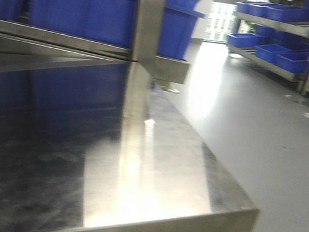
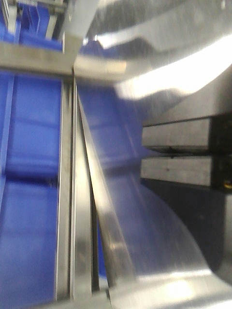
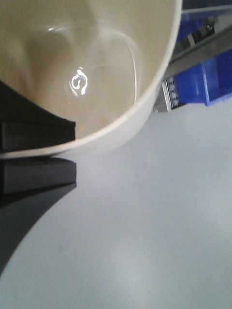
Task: Move white bin to right shelf second layer
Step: 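Turn the base away from the table, holding the bin in the right gripper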
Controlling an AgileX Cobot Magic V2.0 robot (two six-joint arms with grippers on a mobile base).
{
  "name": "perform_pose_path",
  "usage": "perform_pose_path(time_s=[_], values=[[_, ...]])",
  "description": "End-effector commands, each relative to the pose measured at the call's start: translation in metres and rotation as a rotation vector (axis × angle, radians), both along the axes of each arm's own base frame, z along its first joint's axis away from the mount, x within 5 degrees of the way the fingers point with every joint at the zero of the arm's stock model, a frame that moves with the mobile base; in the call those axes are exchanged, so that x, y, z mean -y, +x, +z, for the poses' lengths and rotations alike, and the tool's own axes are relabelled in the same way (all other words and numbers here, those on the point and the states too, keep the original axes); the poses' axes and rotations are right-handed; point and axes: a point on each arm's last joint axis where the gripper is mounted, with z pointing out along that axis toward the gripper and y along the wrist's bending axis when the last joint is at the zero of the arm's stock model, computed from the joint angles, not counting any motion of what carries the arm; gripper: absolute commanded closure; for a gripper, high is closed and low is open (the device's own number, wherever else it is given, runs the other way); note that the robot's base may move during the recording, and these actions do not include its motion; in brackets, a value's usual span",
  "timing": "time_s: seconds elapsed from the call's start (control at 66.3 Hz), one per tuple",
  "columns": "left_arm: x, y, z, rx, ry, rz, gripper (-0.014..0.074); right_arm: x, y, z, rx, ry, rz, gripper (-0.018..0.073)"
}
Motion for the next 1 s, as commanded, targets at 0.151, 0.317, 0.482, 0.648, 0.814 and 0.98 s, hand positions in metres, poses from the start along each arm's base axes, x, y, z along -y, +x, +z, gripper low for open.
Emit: perform_pose_path(time_s=[0.151, 0.317, 0.482, 0.648, 0.814, 0.98], values=[[0.0003, 0.0004, -0.0037, 0.065, -0.008, -0.004, 0.0512, 0.0007, 0.0035, 0.0165, 0.116, -0.01, -0.002, 0.0511], [0.0003, 0.0004, -0.0037, 0.065, -0.008, -0.004, 0.0512, 0.0007, 0.0035, 0.0165, 0.116, -0.01, -0.002, 0.0511], [0.0003, 0.0004, -0.0037, 0.065, -0.008, -0.004, 0.0512, 0.0007, 0.0035, 0.0165, 0.116, -0.01, -0.002, 0.0511], [0.0003, 0.0004, -0.0037, 0.065, -0.008, -0.004, 0.0512, 0.0007, 0.0035, 0.0165, 0.116, -0.01, -0.002, 0.0511], [0.0003, 0.0004, -0.0037, 0.065, -0.008, -0.004, 0.0512, 0.0007, 0.0035, 0.0165, 0.116, -0.01, -0.002, 0.0511], [0.0003, 0.0004, -0.0037, 0.065, -0.008, -0.004, 0.0512, 0.0007, 0.0035, 0.0165, 0.116, -0.01, -0.002, 0.0511]])
